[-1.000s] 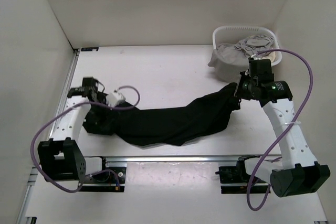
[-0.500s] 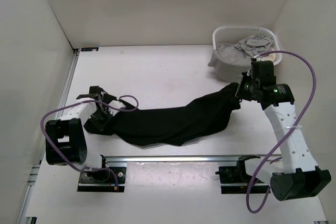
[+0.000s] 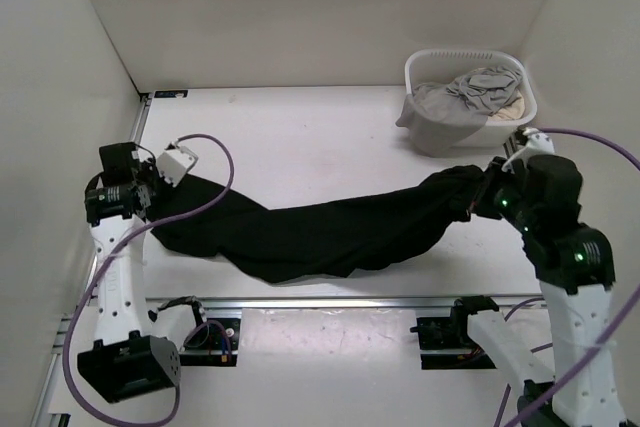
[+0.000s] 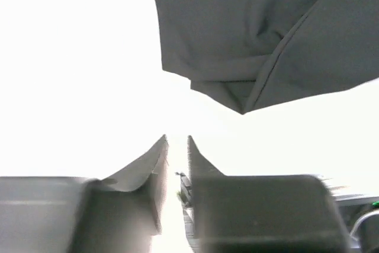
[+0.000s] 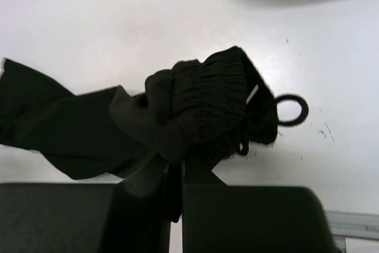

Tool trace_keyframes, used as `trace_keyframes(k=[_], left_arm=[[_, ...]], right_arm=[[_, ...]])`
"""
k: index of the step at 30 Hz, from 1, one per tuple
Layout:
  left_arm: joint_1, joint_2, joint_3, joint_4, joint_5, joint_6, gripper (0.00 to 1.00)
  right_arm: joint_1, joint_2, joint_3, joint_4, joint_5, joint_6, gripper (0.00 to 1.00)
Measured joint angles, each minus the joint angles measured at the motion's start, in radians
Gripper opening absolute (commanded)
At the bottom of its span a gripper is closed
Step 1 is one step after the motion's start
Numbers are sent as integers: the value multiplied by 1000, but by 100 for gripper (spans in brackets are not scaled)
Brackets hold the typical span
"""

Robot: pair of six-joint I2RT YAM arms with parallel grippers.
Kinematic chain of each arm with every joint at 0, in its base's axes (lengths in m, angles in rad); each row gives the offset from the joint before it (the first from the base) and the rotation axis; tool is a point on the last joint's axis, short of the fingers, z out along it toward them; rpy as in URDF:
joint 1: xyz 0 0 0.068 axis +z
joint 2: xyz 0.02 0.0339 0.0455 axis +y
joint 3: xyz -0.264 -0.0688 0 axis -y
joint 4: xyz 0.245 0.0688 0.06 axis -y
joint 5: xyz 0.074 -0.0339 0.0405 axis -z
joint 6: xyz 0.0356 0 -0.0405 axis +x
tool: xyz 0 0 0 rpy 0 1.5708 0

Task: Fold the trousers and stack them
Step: Flatten the trousers out

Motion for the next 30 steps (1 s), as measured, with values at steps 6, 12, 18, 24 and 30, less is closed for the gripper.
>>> trace_keyframes(k=[6,12,18,24,30], left_arm=[[-51,31,-89,-36,116,48,100],[-225,214,-280,60,146,69,100],[-308,305,-354,167,132,84,92],[-307,416,-322,225,87,29,14],[-220,399,-312,228,36,-25,14]], right_arm=[[0,-60,33,7,-51,0,0],[0,-13,-37,16,-80,10,0],[0,-11,-74,20,-79,25,0],[0,-19,-77,30,-76,41,0],[0,-19,-71,22,-58,45,0]])
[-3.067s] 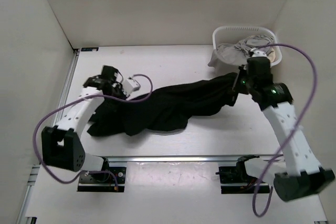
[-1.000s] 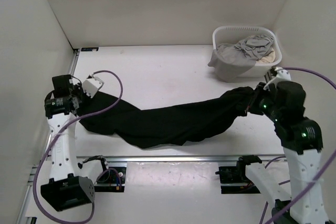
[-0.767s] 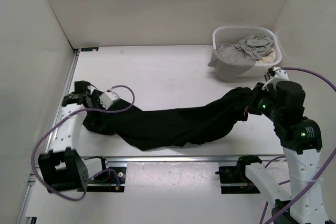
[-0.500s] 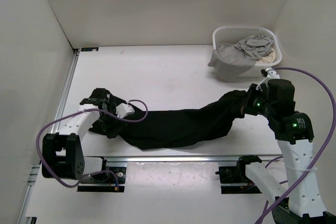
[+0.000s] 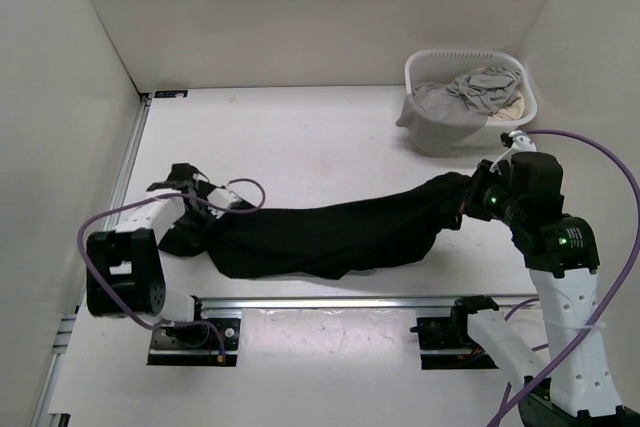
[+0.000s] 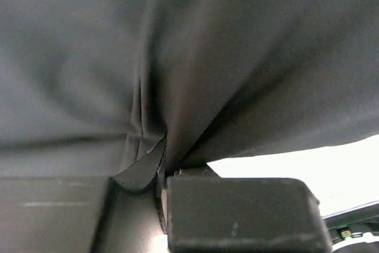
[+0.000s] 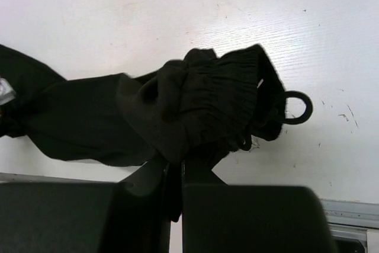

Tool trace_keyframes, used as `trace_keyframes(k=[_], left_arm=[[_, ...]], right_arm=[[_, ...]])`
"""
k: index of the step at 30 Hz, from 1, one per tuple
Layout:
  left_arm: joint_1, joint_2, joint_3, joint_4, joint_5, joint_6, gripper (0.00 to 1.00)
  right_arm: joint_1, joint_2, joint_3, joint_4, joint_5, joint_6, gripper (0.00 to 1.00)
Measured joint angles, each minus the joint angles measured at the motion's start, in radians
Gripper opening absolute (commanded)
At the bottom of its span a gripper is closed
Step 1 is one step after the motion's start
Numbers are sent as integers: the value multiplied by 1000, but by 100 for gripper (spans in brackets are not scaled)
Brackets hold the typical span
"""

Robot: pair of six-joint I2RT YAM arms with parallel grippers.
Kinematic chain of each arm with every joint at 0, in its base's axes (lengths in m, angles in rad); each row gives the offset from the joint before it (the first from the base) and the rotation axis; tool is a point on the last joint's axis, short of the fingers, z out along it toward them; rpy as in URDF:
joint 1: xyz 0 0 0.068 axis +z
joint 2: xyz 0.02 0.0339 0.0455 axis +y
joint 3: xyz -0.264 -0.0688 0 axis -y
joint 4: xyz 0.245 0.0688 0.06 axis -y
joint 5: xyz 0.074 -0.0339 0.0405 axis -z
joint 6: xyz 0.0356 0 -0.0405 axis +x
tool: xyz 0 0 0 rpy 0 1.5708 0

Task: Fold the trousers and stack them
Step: Flatten the trousers out

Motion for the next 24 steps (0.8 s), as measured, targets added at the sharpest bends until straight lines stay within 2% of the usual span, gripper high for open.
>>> trace_keyframes(k=[4,8,11,12,14,16,17,18,19,20,21,22,23,24], left_arm=[[131,-154,94,-75,-18,-4,14],[195,-281,397,-182,-7,36,14],[208,-274,563,-232,23,85,14],[212,-251,605,-248,39,98,14],[223,-104,749,-310,78,118,14],[229,134,960,-372,115,125,14],[229,299,1139,-424,132,117,14],[229,446,1279,-418,141,109,18],[226,595,1398,-390,132,105,35],[220,705,1463,-375,124,109,44],[217,809,1508,-374,109,102,59],[212,900,1536,-384,84,92,74],[208,974,1548,-400,67,79,81],[202,1029,1547,-408,53,60,93]], right_arm=[[0,9,76,-48,-9,-2,0],[0,26,237,-75,-25,0,0],[0,31,301,-69,-26,2,0],[0,42,307,-68,-27,0,0],[0,121,323,-78,-37,-5,0],[1,288,385,-110,-55,-26,0],[0,408,438,-126,-63,-37,0],[0,534,491,-125,-72,-46,0],[0,653,531,-119,-78,-52,14],[-2,775,580,-125,-82,-51,25],[-6,886,631,-132,-86,-43,40],[-13,1014,695,-136,-89,-37,59],[-15,1066,720,-136,-91,-28,63],[-19,1144,768,-151,-90,-22,72]])
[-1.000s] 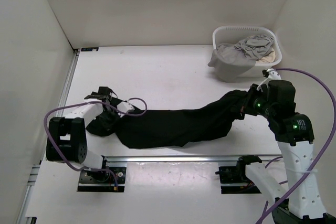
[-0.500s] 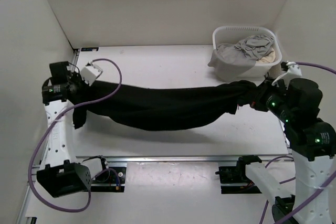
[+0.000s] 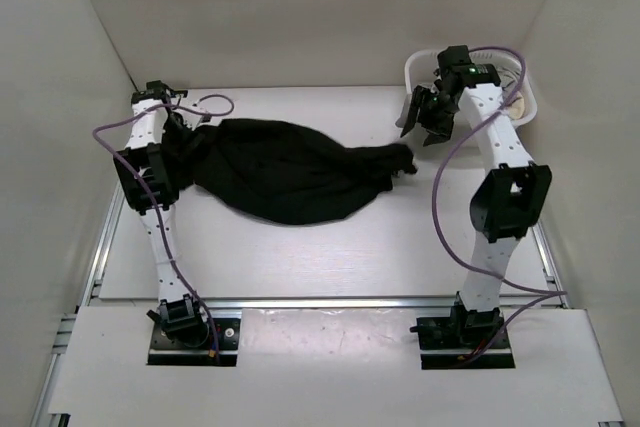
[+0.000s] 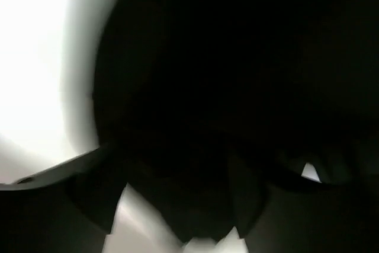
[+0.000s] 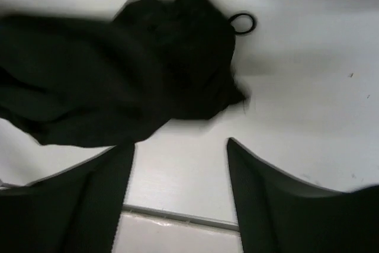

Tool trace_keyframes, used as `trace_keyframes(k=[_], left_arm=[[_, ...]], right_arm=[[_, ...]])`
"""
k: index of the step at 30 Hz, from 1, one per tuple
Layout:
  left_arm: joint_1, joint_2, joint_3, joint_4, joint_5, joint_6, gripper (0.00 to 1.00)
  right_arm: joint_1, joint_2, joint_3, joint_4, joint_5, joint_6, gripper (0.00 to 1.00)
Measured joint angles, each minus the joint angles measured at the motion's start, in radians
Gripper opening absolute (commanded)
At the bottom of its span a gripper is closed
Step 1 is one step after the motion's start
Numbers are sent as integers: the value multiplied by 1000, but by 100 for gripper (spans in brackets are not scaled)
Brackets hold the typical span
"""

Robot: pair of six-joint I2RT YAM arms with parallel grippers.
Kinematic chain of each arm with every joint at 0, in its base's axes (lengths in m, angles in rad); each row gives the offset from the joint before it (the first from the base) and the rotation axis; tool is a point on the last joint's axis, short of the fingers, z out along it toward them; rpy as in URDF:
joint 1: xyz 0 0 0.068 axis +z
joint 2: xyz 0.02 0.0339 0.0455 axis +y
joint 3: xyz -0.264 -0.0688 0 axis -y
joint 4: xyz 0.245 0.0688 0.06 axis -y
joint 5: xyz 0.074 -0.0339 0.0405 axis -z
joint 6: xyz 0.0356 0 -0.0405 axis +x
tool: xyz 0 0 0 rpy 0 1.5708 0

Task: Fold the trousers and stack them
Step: Flatten the trousers out

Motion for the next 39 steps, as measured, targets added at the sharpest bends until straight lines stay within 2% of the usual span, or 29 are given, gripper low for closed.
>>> trace_keyframes(k=[1,4,7,9,12,14,17,19,24,25,27,31,32,34,36,37,38,39], left_arm=[[-6,40,-13,-3,-8,-10,100],[-11,-52,-104,22,-16,-67,100],[-1,-185,-190,46,26,-106,100],[21,-281,-247,68,56,-126,100],[63,-446,-379,100,83,-141,100],[86,-558,-492,113,88,-147,100],[89,-697,-658,147,96,-147,100],[87,-769,-762,169,106,-146,100],[116,-993,-919,202,189,-147,100],[130,-1043,-909,201,212,-148,100],[163,-1119,-763,180,267,-187,100],[172,-1195,-509,316,295,-412,100],[172,-1203,-469,325,314,-465,100],[173,-1201,-391,336,426,-568,100],[174,-1215,-423,378,626,-636,99],[171,-1231,-478,402,725,-653,87],[139,-1244,-568,422,851,-666,63],[110,-1244,-618,423,903,-669,58]], right_arm=[[-2,40,32,-6,0,19,76],[-4,73,84,-3,13,48,80],[-4,-17,32,24,26,68,80],[-1,-144,-104,83,29,85,78],[10,-305,-319,139,18,127,70],[31,-357,-451,178,8,166,65],[79,-304,-538,224,6,214,56],[116,-207,-537,247,17,237,53],[174,-7,-512,309,43,275,58],[180,10,-512,319,46,280,58],[190,32,-512,344,56,293,58],[224,35,-468,355,123,289,58],[238,35,-446,354,158,278,61],[285,34,-400,345,273,248,61],[335,19,-384,354,365,222,63],[357,5,-394,361,389,215,63],[368,-15,-415,375,394,212,64],[371,-34,-440,382,396,212,64]])
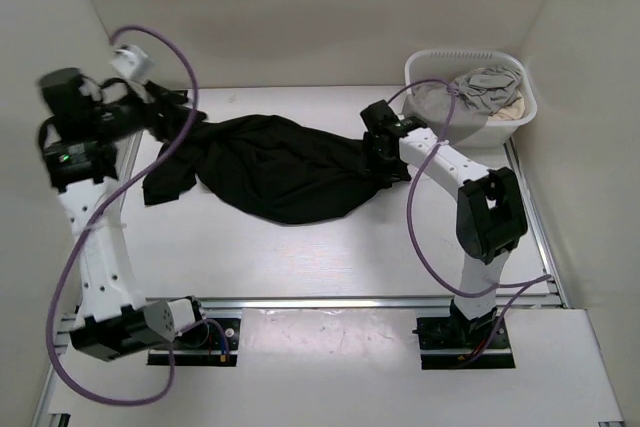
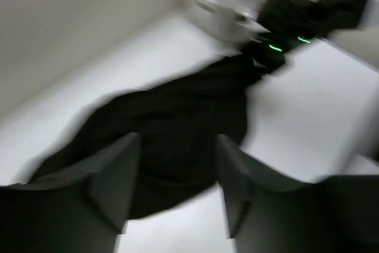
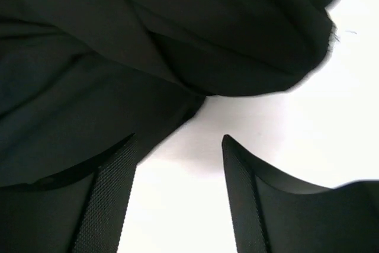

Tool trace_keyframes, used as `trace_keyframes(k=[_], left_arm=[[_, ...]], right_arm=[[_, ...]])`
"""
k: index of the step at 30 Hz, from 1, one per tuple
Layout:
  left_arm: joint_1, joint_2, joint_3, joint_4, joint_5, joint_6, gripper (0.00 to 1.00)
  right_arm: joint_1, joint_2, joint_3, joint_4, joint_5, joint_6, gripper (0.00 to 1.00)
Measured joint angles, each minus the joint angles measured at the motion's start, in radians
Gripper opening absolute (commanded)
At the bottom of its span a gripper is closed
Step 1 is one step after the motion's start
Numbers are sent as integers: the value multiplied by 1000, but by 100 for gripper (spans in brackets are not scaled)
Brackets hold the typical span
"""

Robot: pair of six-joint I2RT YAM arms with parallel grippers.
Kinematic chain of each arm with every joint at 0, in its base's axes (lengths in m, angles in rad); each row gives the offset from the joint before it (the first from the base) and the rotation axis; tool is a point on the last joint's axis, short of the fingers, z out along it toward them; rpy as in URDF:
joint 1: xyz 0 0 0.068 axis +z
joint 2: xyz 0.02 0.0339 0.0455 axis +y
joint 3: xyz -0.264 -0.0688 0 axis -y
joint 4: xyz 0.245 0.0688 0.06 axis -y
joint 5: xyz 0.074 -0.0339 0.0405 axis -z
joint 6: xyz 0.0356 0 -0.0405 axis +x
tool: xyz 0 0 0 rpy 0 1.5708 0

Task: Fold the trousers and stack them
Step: Flatten the trousers out

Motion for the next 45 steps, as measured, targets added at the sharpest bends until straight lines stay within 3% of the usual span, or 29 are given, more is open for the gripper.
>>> trace_keyframes(k=[3,6,9,11,17,18,19,22,23,27,30,33,35,38,42,45], left_arm=[[-158,59,-134,-25,23,86,49],[-261,87,-333,-7,-142,220,41],[-282,83,-514,5,-307,315,34],[-291,80,-602,25,-391,356,34],[-311,66,-767,117,-551,411,48],[-315,66,-787,138,-570,415,48],[-315,67,-802,155,-584,422,49],[-317,75,-841,200,-618,442,55],[-322,81,-853,217,-636,457,59],[-366,114,-893,261,-720,519,59],[-400,144,-905,281,-782,548,60],[-437,146,-913,290,-842,575,69],[-467,145,-927,307,-873,589,79],[-507,155,-941,305,-896,598,83],[-557,182,-938,306,-895,600,90],[-595,219,-929,308,-896,623,99]], right_arm=[[-51,-35,-77,25,-33,14,71],[-122,-22,-141,72,-88,40,72],[-142,30,-143,85,-123,71,72],[-136,77,-135,107,-145,92,72],[-129,137,-89,143,-204,147,67],[-130,140,-89,150,-209,154,64],[-130,141,-88,153,-211,161,42],[-136,151,-90,173,-210,179,4],[-137,151,-91,181,-207,187,0],[-137,127,-108,179,-181,197,0],[-137,14,-173,127,-159,191,0],[-137,-215,-190,-4,-150,183,0],[-137,-379,-135,-77,-150,177,0],[-137,-581,-9,-140,-154,188,0],[-149,-743,-45,-182,-174,216,0],[-175,-758,-154,-224,-191,231,0]])
